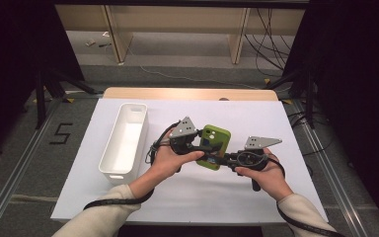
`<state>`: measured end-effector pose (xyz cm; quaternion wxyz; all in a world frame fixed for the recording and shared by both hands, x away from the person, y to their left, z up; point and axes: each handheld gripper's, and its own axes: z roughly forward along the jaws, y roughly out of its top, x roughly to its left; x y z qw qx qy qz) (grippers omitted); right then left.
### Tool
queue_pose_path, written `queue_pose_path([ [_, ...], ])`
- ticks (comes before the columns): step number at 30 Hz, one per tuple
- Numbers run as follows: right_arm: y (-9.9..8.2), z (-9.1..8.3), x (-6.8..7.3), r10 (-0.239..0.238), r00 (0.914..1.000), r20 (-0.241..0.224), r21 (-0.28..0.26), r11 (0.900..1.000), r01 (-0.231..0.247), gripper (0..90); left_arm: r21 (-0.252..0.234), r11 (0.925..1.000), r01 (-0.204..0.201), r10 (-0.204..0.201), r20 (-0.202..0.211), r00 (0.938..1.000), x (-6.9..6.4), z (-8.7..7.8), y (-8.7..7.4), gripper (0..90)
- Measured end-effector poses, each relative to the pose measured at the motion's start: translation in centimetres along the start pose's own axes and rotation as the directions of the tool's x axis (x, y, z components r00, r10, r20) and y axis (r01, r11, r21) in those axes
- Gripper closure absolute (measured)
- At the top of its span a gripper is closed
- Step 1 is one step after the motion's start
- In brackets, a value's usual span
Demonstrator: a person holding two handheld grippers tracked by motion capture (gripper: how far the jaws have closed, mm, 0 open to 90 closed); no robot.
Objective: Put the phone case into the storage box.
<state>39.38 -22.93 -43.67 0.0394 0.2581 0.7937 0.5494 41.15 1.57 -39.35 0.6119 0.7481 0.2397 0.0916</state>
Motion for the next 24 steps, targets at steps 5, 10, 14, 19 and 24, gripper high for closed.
queue_pose_path([
  [5, 0.1, 0.2, 0.3, 0.009, 0.9993, 0.037, -0.001, 1.0000, -0.008, 78.3, -0.003, 0.9996, 0.026, -0.026, -0.073, 0.9970, 0.1, -0.6, 0.4, 11.4],
  [10, 0.2, 0.5, 0.6, 0.010, 0.9957, 0.093, -0.012, 0.9999, -0.009, 78.3, 0.001, 0.9999, 0.013, -0.013, -0.118, 0.9930, 0.0, -0.9, 0.7, 0.0],
  [14, 0.3, 0.6, 0.6, 0.017, 0.9913, 0.131, -0.014, 0.9998, -0.016, 78.3, -0.005, 0.9997, 0.023, -0.024, -0.152, 0.9881, -0.4, -1.0, 0.9, 0.0],
  [19, 0.3, 0.9, 0.7, 0.022, 0.9867, 0.161, -0.012, 0.9997, -0.020, 78.3, -0.012, 0.9998, 0.018, -0.019, -0.160, 0.9869, -0.9, -0.9, 1.3, 0.0],
  [24, 0.5, 1.1, 0.7, 0.020, 0.9837, 0.179, -0.013, 0.9998, -0.018, 78.3, -0.011, 0.9999, -0.006, 0.004, -0.170, 0.9855, -1.4, -0.7, 1.6, 0.0],
])
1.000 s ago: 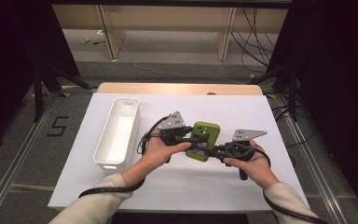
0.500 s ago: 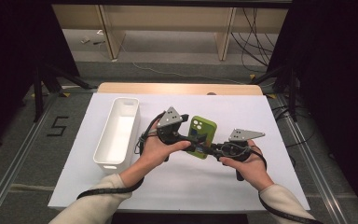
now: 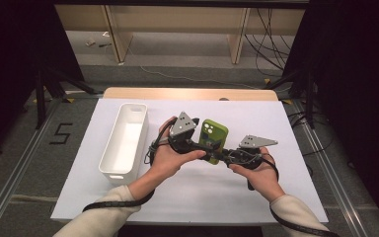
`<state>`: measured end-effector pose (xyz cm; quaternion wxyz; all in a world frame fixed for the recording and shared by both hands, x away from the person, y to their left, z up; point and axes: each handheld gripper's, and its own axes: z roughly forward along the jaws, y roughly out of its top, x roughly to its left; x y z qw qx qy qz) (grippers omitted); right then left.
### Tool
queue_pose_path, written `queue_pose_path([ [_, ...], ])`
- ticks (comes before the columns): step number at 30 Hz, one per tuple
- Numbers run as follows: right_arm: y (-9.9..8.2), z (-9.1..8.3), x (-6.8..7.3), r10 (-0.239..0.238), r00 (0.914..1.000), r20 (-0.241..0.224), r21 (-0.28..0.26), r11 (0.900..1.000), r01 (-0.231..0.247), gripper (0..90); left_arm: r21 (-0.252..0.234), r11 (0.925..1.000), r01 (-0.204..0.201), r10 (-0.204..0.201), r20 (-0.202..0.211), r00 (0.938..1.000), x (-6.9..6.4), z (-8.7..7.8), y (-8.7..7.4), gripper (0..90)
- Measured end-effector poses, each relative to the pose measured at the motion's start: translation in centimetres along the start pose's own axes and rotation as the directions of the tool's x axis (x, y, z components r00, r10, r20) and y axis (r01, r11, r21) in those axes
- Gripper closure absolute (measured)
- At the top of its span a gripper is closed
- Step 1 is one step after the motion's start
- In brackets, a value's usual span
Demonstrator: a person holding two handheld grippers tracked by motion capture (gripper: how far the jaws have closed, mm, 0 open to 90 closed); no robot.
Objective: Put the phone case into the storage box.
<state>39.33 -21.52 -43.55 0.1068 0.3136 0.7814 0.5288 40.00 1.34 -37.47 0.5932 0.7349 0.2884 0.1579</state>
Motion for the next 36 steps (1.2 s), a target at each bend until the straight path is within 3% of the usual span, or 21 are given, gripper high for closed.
queue_pose_path([
  [7, 0.1, 0.4, 0.2, -0.006, 0.9996, 0.026, 0.005, 1.0000, 0.006, 78.3, -0.005, 0.9998, -0.018, 0.018, -0.041, 0.9990, -0.1, 0.3, 0.1, 0.0],
  [18, 0.1, 0.8, 0.6, -0.012, 0.9989, 0.045, 0.010, 0.9999, 0.012, 78.3, -0.011, 0.9996, -0.026, 0.025, -0.063, 0.9977, -0.5, 1.3, 0.1, 0.6],
  [30, 0.1, 0.8, 0.9, -0.026, 0.9981, 0.057, 0.013, 0.9996, 0.025, 78.3, -0.005, 0.9999, -0.014, 0.014, -0.109, 0.9939, -0.6, 1.9, -0.2, 8.7],
  [36, 0.1, 0.7, 0.9, -0.022, 0.9976, 0.066, 0.010, 0.9997, 0.022, 78.2, -0.008, 0.9999, -0.007, 0.007, -0.107, 0.9942, -0.6, 1.9, -0.2, 15.3],
])
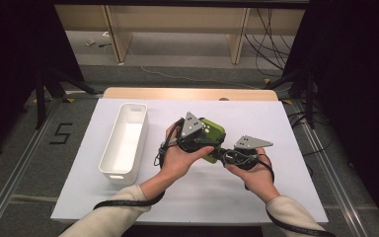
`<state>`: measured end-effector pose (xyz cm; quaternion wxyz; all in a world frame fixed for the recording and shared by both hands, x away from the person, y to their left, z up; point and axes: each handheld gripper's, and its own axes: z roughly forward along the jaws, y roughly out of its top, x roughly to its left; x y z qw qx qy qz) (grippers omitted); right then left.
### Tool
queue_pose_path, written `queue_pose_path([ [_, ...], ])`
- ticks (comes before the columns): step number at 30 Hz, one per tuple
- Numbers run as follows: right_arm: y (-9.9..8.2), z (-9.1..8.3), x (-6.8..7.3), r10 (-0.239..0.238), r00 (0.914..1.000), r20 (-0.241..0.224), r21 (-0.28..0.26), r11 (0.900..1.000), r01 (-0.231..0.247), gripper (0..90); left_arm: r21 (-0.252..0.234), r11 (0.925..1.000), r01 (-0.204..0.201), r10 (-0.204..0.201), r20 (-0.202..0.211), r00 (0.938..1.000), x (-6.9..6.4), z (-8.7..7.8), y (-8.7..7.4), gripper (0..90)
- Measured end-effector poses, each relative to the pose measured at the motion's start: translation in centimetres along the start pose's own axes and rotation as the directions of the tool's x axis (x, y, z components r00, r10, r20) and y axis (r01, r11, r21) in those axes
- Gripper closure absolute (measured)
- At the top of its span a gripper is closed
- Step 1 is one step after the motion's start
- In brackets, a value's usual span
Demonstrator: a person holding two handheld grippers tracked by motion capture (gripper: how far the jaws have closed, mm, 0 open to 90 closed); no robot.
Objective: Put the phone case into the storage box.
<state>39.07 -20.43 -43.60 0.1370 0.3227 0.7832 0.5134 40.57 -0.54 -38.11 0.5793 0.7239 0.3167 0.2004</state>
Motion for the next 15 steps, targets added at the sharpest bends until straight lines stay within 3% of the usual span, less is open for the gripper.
queue_pose_path([
  [6, 0.01, -0.02, 0.01, -0.012, 0.9999, 0.008, -0.006, 0.9999, 0.012, 78.0, -0.002, 0.9998, 0.017, -0.017, 0.013, 0.9998, 0.22, -0.07, 0.05, 16.1],
  [15, -0.09, 0.02, -0.06, -0.008, 0.9999, 0.009, -0.016, 0.9998, 0.008, 75.2, 0.000, 1.0000, 0.010, -0.010, 0.029, 0.9995, 0.27, -0.12, 0.13, 17.0],
])
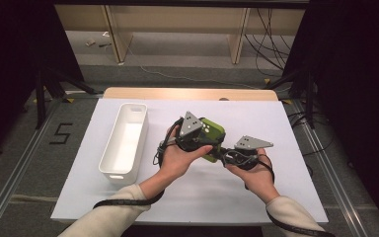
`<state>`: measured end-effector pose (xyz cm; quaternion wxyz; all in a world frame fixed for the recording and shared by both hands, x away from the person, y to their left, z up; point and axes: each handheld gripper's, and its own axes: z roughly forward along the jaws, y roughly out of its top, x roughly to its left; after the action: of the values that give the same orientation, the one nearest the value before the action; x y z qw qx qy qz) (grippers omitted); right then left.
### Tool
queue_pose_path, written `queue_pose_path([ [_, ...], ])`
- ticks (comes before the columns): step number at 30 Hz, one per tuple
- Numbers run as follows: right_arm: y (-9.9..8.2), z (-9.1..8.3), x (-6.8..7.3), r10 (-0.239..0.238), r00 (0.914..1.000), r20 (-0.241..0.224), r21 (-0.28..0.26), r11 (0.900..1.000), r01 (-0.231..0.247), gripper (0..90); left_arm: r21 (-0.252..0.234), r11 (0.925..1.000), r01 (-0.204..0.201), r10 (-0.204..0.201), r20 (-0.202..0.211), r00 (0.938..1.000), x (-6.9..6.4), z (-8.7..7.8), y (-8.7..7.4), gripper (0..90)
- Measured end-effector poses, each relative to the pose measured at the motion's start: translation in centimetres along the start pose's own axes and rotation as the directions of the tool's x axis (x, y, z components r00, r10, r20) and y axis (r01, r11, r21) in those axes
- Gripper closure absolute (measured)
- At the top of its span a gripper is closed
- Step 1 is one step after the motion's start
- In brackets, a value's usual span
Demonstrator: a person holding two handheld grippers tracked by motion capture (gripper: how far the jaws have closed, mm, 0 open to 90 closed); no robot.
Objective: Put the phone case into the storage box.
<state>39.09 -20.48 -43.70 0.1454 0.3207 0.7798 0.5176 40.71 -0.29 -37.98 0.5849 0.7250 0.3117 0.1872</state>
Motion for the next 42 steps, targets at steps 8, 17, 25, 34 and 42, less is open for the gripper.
queue_pose_path([
  [8, 0.0, 0.0, 0.0, 0.004, 1.0000, 0.007, 0.004, 1.0000, -0.004, 62.4, -0.003, 0.9998, -0.019, 0.019, 0.004, 0.9998, 0.0, -0.1, 0.2, 17.2],
  [17, -0.1, -0.2, -0.3, 0.030, 0.9995, -0.006, 0.000, 0.9996, -0.030, 33.3, -0.013, 0.9997, -0.018, 0.018, -0.001, 0.9998, 0.6, -0.5, 0.6, 17.2],
  [25, -0.4, -0.4, -0.4, 0.011, 0.9999, -0.013, 0.006, 0.9999, -0.011, 16.9, -0.017, 0.9995, -0.028, 0.028, -0.007, 0.9996, 0.8, -0.8, 0.9, 17.3],
  [34, -0.5, -0.9, -0.4, -0.001, 0.9999, -0.017, -0.009, 1.0000, 0.001, 14.4, -0.021, 0.9993, -0.031, 0.031, -0.011, 0.9995, 1.3, -1.2, 1.3, 17.3],
  [42, -0.6, -1.3, -0.5, 0.002, 0.9999, -0.012, -0.025, 0.9997, -0.002, 13.6, -0.022, 0.9993, -0.029, 0.029, -0.023, 0.9993, 1.8, -1.6, 1.5, 17.4],
])
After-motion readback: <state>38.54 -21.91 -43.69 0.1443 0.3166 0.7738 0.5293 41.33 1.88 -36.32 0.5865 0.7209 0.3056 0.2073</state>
